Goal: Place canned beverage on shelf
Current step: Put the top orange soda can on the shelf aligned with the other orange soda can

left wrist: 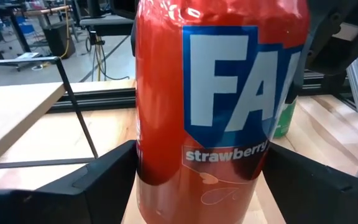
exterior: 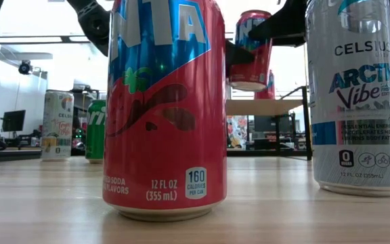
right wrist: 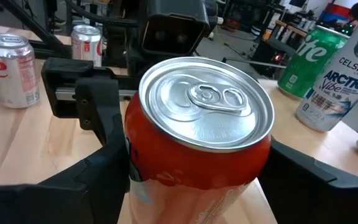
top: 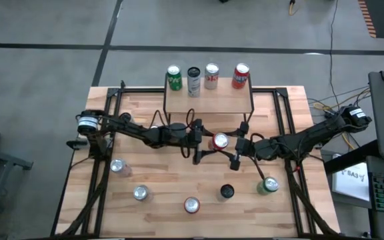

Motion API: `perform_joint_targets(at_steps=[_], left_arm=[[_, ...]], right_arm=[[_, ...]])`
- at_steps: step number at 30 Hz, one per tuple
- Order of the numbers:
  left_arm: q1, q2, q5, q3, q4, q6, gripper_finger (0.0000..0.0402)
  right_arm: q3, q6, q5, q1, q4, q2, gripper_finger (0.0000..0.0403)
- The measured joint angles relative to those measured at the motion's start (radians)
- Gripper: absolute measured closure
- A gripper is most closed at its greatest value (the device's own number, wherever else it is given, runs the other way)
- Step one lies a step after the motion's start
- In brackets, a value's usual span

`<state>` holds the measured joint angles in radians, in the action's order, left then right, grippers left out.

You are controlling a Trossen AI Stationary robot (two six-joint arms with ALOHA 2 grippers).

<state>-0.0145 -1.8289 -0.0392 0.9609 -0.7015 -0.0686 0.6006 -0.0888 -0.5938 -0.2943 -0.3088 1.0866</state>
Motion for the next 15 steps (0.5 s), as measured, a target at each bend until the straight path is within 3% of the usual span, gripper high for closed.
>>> perform_joint_targets(at_steps=[5,9,15], left_arm=[[0.0,0.001,0.003,0.0,-0.005,-0.009,0.0135],[0.0,0.001,0.004,-0.001,-0.006,-0.012,0.0135],[0.001,0.001,0.005,-0.001,-0.025,-0.021,0.0135]], right_arm=[[0.0,-0.006,-0.002,0.0,0.001,0.0,0.0112],[0.0,-0.001,-0.002,0.0,0.008,0.0,0.0107],[0.001,0.018,-0.001,0.0,0.004,0.0,0.0067]])
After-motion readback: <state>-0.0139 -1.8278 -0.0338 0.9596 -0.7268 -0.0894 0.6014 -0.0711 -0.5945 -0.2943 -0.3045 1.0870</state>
